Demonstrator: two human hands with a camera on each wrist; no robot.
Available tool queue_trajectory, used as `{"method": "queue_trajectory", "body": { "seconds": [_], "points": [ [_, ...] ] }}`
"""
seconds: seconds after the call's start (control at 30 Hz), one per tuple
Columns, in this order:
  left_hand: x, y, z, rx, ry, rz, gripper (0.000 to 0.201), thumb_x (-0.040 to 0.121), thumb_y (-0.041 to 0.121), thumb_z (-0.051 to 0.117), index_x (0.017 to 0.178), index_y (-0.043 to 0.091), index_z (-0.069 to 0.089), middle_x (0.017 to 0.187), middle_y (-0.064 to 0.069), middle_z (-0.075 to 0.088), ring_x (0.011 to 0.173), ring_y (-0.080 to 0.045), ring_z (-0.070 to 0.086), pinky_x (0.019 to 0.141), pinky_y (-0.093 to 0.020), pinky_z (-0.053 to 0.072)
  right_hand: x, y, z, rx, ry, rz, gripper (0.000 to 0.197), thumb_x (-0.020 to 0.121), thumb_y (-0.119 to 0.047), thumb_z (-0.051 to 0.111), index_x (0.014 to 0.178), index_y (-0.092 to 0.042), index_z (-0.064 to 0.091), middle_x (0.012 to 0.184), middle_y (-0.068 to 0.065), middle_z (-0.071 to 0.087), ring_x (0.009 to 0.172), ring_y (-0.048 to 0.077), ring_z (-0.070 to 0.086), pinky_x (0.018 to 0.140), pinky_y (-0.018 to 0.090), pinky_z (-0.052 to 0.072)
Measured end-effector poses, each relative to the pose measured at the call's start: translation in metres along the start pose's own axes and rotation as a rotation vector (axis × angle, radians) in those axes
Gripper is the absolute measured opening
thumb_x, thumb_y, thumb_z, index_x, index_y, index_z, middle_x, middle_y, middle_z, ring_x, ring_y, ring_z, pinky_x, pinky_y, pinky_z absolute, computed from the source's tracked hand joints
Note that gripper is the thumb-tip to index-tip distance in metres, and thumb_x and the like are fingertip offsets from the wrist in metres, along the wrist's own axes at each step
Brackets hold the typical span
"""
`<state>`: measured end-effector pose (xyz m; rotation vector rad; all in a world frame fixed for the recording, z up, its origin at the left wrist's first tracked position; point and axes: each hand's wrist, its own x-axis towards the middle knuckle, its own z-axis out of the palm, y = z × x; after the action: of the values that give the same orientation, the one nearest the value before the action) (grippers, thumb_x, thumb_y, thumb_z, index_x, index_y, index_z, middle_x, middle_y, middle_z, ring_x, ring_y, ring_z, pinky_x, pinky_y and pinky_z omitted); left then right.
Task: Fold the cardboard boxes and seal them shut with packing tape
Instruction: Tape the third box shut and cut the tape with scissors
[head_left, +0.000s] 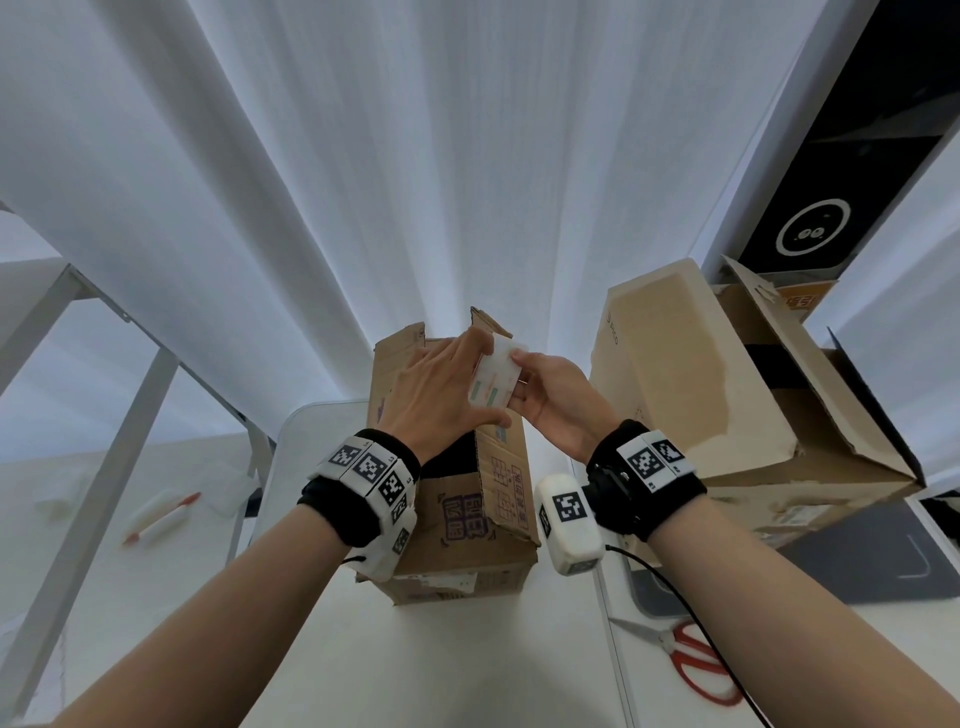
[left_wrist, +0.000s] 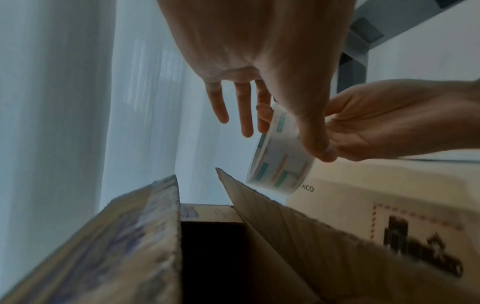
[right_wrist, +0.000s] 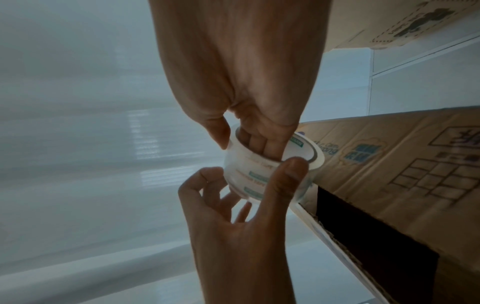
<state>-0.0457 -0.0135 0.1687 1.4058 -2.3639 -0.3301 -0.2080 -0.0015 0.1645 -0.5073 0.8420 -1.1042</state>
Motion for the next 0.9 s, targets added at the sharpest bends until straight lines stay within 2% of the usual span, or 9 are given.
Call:
{"method": "queue_trajectory", "body": {
  "seconds": [0.07,0.1,0.2,0.27,0.33,0.4,0.57,0.73,0.9],
  "points": [
    [0.0,0.005,-0.002,-0.339,0.022,-0.102,0.07,0.07,0.049,0.083,0.12,0.025,0.04,0.104,0.012,0.06,0.093,-0.008,0.062,0.077,-0.02,0.052,-0.001,0.0,0.0,0.023,-0.037,0.003,0.036,0.105,-0.013,0.04,0.136,0.003,0.052,0.121,0.023,0.066,0.109,0.032,0.065,0.087,0.039,0.059],
    [0.002,0.01,-0.004,-0.51,0.055,-0.189,0.058,0.08,0.038,0.079,0.122,0.02,0.044,0.102,0.012,0.062,0.091,-0.006,0.063,0.072,-0.014,0.052,0.0,0.0,0.0,0.028,-0.056,0.001,0.035,0.105,-0.013,0.042,0.134,0.005,0.052,0.124,0.025,0.064,0.11,0.033,0.064,0.089,0.039,0.058],
    [0.01,0.025,-0.015,-0.789,0.158,-0.438,0.02,0.098,0.011,0.054,0.117,0.005,0.058,0.091,0.01,0.061,0.077,0.0,0.059,0.054,-0.006,0.045,0.001,0.003,0.001,0.033,-0.053,-0.009,0.016,0.102,-0.008,0.048,0.115,-0.002,0.055,0.109,0.019,0.067,0.094,0.027,0.067,0.089,0.038,0.055],
    [0.014,0.031,-0.018,-0.925,0.162,-0.569,0.017,0.1,0.011,0.046,0.104,0.004,0.061,0.081,0.005,0.057,0.067,-0.005,0.055,0.048,-0.013,0.045,0.001,0.006,0.0,0.038,-0.058,-0.028,0.006,0.101,-0.005,0.049,0.103,-0.009,0.054,0.102,0.014,0.069,0.088,0.024,0.067,0.088,0.038,0.054],
    [0.017,0.036,-0.017,-1.031,0.121,-0.656,0.024,0.101,0.015,0.041,0.084,0.01,0.057,0.072,0.001,0.056,0.058,-0.01,0.054,0.047,-0.022,0.045,0.001,0.006,0.0,0.028,-0.082,-0.041,0.007,0.101,-0.004,0.05,0.101,-0.011,0.053,0.106,0.015,0.067,0.089,0.024,0.067,0.087,0.036,0.055],
    [0.018,0.037,-0.011,-1.058,0.056,-0.673,0.03,0.102,0.02,0.035,0.078,0.015,0.053,0.072,-0.002,0.056,0.055,-0.01,0.054,0.047,-0.022,0.043,0.001,0.007,0.001,0.018,-0.09,-0.045,0.008,0.101,-0.003,0.05,0.104,-0.011,0.052,0.11,0.016,0.066,0.09,0.025,0.066,0.087,0.035,0.055],
    [0.02,0.034,-0.002,-1.139,0.088,-0.691,0.023,0.098,0.018,0.034,0.079,0.015,0.047,0.075,-0.005,0.049,0.066,-0.017,0.048,0.055,-0.028,0.039,0.0,0.009,0.001,0.003,-0.105,-0.049,0.009,0.101,-0.003,0.05,0.107,-0.01,0.05,0.115,0.018,0.064,0.09,0.024,0.067,0.083,0.032,0.058],
    [0.022,0.031,0.0,-1.168,0.068,-0.713,0.02,0.096,0.016,0.035,0.078,0.015,0.046,0.071,-0.004,0.046,0.06,-0.015,0.046,0.051,-0.027,0.038,0.0,0.009,0.0,-0.041,-0.114,-0.06,0.011,0.1,-0.002,0.05,0.105,-0.011,0.054,0.12,0.021,0.062,0.095,0.026,0.065,0.09,0.033,0.056],
    [0.023,0.03,0.002,-1.164,0.078,-0.721,0.017,0.096,0.017,0.034,0.083,0.013,0.045,0.077,-0.009,0.044,0.065,-0.018,0.043,0.055,-0.03,0.036,0.001,0.011,0.001,-0.041,-0.114,-0.067,0.012,0.1,-0.001,0.05,0.105,-0.011,0.054,0.12,0.02,0.061,0.097,0.025,0.064,0.092,0.033,0.054]
  ]
}}
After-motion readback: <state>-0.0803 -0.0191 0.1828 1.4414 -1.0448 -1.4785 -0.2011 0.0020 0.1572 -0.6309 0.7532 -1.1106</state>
